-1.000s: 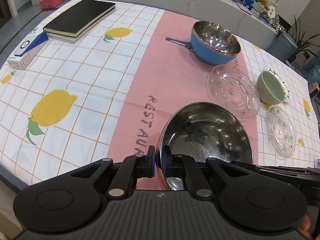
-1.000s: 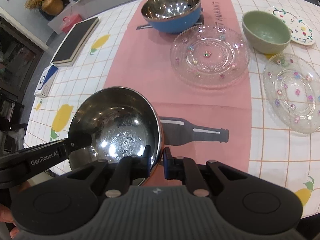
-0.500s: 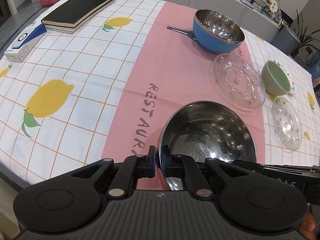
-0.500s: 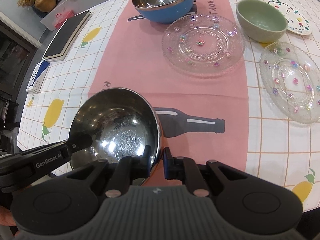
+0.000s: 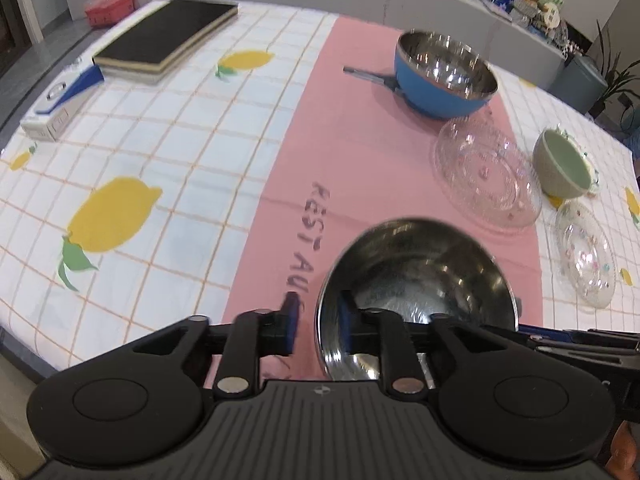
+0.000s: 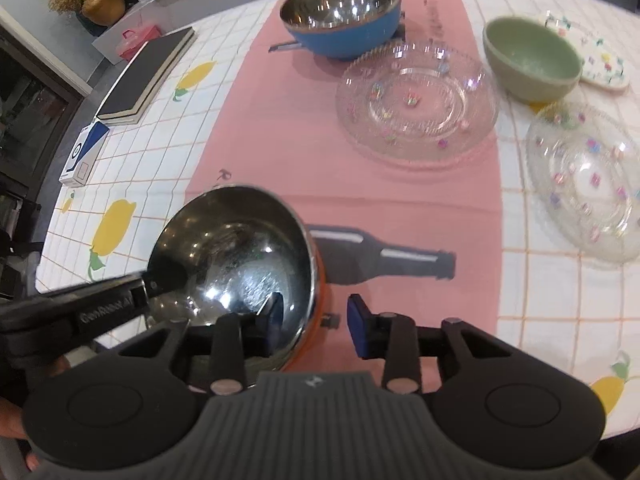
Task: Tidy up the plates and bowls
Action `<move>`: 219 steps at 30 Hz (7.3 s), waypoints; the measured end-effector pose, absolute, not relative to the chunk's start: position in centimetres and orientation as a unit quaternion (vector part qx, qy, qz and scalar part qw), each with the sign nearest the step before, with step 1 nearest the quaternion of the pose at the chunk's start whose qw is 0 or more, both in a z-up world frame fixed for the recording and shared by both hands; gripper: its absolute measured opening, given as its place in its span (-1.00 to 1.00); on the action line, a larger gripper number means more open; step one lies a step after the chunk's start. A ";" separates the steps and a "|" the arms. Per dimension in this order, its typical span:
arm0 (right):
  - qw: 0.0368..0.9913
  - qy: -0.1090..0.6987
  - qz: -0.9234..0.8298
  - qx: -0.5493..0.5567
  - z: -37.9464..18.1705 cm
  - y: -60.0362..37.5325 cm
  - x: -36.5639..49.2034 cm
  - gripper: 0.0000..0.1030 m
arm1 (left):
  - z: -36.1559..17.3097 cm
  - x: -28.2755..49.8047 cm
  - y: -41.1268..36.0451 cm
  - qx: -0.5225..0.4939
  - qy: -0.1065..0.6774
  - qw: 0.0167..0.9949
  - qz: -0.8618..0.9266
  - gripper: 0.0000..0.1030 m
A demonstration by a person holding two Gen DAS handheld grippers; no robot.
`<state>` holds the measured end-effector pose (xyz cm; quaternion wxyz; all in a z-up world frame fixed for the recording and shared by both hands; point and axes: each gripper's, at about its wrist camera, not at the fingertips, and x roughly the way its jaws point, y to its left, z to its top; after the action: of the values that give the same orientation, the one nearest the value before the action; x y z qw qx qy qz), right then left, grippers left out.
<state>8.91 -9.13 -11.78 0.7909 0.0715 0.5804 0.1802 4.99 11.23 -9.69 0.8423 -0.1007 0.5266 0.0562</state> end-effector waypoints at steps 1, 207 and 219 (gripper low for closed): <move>0.793 0.577 0.180 0.074 -11.6 -9.4 8.9 -0.28 | -9.4 5.0 11.3 -0.101 0.521 0.846 0.058 -0.40; 0.803 0.558 0.194 0.075 -7.0 -9.7 8.3 -0.18 | -5.7 3.6 11.4 -0.139 0.504 0.848 0.086 -0.54; 0.831 0.522 0.144 0.125 -4.7 -16.0 9.4 -0.15 | -1.3 4.9 6.8 -0.140 0.454 0.880 0.009 -0.50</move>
<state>9.40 -16.03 -4.72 0.8312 0.1248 0.5222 0.1445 4.90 6.80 -1.27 0.8798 -0.1396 0.4543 0.0089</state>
